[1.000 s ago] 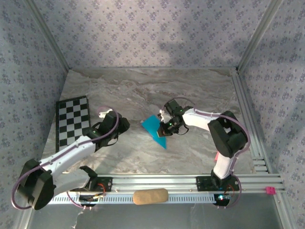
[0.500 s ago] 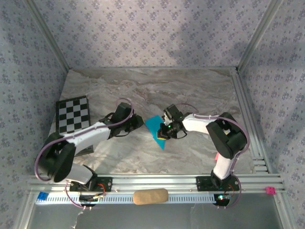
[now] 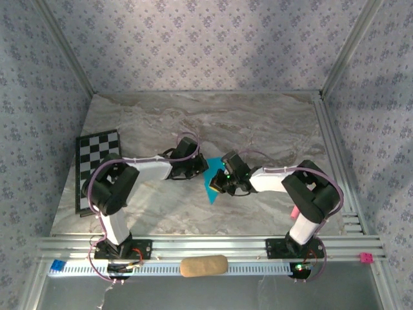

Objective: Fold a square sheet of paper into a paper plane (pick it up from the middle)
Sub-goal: Fold the wing for the fifth time at the center of the table.

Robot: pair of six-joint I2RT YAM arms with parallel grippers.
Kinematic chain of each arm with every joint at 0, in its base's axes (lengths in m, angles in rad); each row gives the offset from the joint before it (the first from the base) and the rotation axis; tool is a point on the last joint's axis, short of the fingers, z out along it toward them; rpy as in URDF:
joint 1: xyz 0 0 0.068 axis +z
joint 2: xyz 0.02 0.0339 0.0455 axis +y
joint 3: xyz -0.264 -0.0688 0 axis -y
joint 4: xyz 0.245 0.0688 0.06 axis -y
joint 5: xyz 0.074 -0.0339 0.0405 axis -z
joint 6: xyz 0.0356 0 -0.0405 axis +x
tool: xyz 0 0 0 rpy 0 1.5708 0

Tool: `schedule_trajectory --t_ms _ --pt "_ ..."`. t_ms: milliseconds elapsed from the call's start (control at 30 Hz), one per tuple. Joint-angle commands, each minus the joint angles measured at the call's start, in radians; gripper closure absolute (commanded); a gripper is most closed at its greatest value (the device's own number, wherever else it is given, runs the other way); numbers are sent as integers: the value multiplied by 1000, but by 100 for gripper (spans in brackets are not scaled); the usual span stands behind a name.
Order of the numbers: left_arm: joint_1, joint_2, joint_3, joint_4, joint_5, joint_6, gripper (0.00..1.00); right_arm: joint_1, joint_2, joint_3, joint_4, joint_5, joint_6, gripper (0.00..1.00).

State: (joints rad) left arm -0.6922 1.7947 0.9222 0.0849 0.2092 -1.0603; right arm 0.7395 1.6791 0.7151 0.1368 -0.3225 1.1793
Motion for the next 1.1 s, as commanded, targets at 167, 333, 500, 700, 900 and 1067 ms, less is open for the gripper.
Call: schedule_trajectory --t_ms 167,333,500,700,900,1067 --pt "3 59 -18 25 -22 -17 94 40 -122 -6 -101 184 -99 84" --pt "2 75 -34 56 10 14 96 -11 -181 13 -188 191 -204 72" --pt "5 68 -24 39 42 82 96 -176 -167 -14 -223 3 -292 71" --pt "7 66 -2 39 84 139 95 -304 -162 -36 -187 -163 -365 69" --pt "6 75 21 16 96 158 95 -316 -104 -19 -199 -227 -357 69" --pt "5 88 30 3 95 157 95 -310 -62 -9 -219 -236 -349 72"
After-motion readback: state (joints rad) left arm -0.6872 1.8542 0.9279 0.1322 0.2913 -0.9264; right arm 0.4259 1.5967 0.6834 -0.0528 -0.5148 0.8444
